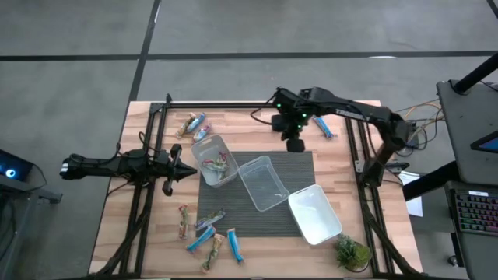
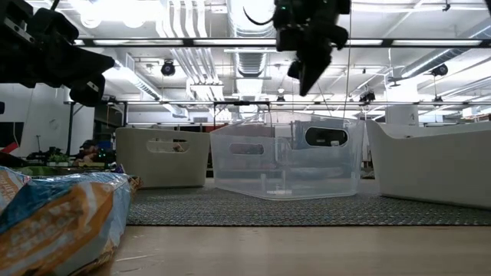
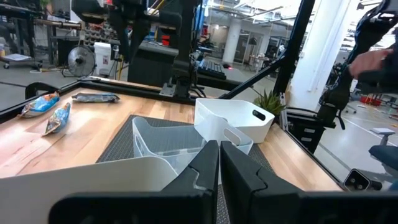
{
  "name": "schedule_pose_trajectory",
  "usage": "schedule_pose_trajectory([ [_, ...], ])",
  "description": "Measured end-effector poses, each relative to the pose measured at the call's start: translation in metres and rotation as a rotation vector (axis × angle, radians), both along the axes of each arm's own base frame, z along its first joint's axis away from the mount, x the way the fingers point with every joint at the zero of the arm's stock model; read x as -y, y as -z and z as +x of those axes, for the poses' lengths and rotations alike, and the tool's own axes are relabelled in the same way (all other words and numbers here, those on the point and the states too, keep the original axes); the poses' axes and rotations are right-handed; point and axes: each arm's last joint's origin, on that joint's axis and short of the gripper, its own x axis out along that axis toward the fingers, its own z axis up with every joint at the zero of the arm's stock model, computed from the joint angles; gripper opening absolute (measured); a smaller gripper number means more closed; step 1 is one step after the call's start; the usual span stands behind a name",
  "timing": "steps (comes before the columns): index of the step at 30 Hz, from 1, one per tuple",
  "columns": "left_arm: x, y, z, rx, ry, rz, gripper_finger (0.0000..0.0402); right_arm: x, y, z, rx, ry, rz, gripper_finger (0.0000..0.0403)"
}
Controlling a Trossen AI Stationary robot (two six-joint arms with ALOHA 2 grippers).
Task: Pick and place Granola Bars by type
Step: Put the yellow granola bar into the white bin
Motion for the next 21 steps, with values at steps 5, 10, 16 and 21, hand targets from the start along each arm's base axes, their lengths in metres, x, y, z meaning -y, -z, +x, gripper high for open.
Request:
schedule_pose_trajectory([
  [5,0.000,0.000,0.000,0.000,0.000,0.000,0.0000,0.012,0.017,-0.019,0.062,0.040,-0.034,0.0008],
  [10,0.000,0.000,0.000,0.000,0.000,0.000,0.0000,0.022,0.037,-0.030,0.038,0.117,-0.012,0.0008],
  [16,0.000,0.000,0.000,0.000,0.000,0.000,0.0000,0.033,0.053,-0.034,0.005,0.129,-0.007,0.0009],
  [21,0.000,0.000,0.000,0.000,0.000,0.000,0.0000,0.041,0.054,-0.032,0.005,0.086,-0.066,0.0024],
])
